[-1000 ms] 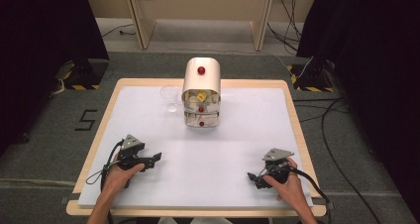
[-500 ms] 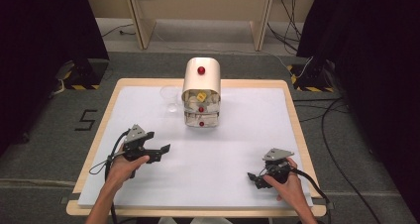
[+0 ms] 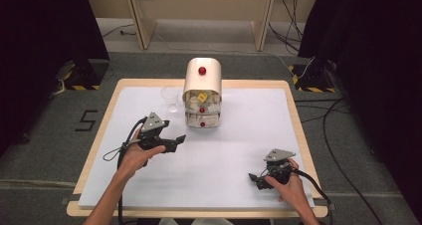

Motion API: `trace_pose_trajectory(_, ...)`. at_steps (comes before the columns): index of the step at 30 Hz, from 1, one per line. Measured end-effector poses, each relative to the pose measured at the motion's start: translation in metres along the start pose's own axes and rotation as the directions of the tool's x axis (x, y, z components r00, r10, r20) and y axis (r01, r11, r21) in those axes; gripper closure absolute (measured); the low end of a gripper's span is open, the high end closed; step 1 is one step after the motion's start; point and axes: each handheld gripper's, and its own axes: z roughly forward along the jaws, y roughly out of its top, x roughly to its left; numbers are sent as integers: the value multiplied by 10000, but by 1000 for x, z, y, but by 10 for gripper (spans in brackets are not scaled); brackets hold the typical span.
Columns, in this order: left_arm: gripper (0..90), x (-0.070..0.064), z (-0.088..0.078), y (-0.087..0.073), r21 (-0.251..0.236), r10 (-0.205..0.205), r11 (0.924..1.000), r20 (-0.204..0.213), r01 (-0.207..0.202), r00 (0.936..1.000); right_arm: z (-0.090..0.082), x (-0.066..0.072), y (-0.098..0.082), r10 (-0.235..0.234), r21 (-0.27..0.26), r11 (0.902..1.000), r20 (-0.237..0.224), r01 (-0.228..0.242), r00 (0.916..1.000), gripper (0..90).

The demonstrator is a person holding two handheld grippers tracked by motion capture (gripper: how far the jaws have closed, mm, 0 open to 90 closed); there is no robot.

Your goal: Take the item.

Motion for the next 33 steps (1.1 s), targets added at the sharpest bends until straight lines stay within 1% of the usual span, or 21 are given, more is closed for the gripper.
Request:
trace_pose_trajectory(2,174,-4,3,6,-101,41,9999,122,-39,9999,0,0,0,-9,-3,10000,-1,9,10000,1)
trace_pose_trajectory(3,174,-4,3,6,-101,41,9999,122,-39,9999,0,0,0,-8,-4,10000,0,8,10000,1)
trace_pose_trajectory(6,179,-7,5,12,-177,163,9997,102,-161,9998,0,0,0,5,1,10000,-2,-5,10000,1)
trace_pose_trajectory(7,180,-9,5,18,-273,217,9994,178,-212,9996,0,0,0,2,0,10000,-2,-2,10000,1)
trace_pose_trajectory(8,184,-9,5,18,-273,217,9994,178,-212,9996,0,0,0,2,0,10000,-2,-2,10000,1)
trace_pose_trajectory(9,184,-11,5,25,-326,225,9992,306,-215,9993,0,0,0,-3,-4,10000,2,3,10000,1)
trace_pose_trajectory(11,185,-13,5,35,-403,347,9986,309,-334,9989,0,0,0,1,1,10000,-4,-1,10000,1)
trace_pose_trajectory(13,185,-16,7,42,-456,489,9978,352,-473,9982,0,0,0,1,-1,10000,-1,-1,10000,1)
trace_pose_trajectory(14,186,-16,7,42,-456,489,9978,352,-473,9982,0,0,0,1,-1,10000,-1,-1,10000,1)
trace_pose_trajectory(15,186,-18,13,50,-372,685,9970,364,-671,9970,0,0,0,-2,-5,10000,1,2,10000,1)
trace_pose_trajectory(16,187,-18,13,50,-372,685,9970,364,-671,9970,0,0,0,1,0,10000,-1,-1,10000,1)
trace_pose_trajectory(17,189,-17,18,55,-317,786,9965,301,-777,9965,0,0,0,4,1,10000,-3,-4,10000,1)
trace_pose_trajectory(18,190,-17,18,55,-317,786,9965,301,-777,9965,0,0,0,4,1,10000,-3,-4,10000,1)
trace_pose_trajectory(23,192,-14,25,66,-353,801,9962,269,-791,9964,0,0,0,4,-3,10000,-2,-4,10000,1)
trace_pose_trajectory(25,194,-17,29,70,-381,915,9952,312,-903,9953,0,0,0,6,-3,10000,-3,-6,10000,1)
trace_pose_trajectory(27,195,-18,31,71,-402,942,9949,314,-929,9951,0,0,0,-2,-7,10000,0,2,10000,1)
trace_pose_trajectory(28,196,-19,34,75,-441,1056,9935,240,-1045,9941,0,0,0,0,-2,10000,-3,0,10000,1)
trace_pose_trajectory(29,198,-20,36,76,-513,1080,9930,227,-1067,9939,0,0,0,3,-1,10000,-6,-3,10000,1)
trace_pose_trajectory(30,201,-20,36,76,-513,1080,9930,227,-1067,9939,0,0,0,3,-1,10000,-6,-3,10000,1)
trace_pose_trajectory(31,201,-20,40,79,-473,1169,9922,240,-1157,9929,0,0,0,5,-8,10000,-4,-5,10000,1)
trace_pose_trajectory(33,202,-19,44,80,-455,1165,9923,224,-1153,9929,0,0,0,5,-7,10000,-3,-5,10000,2)
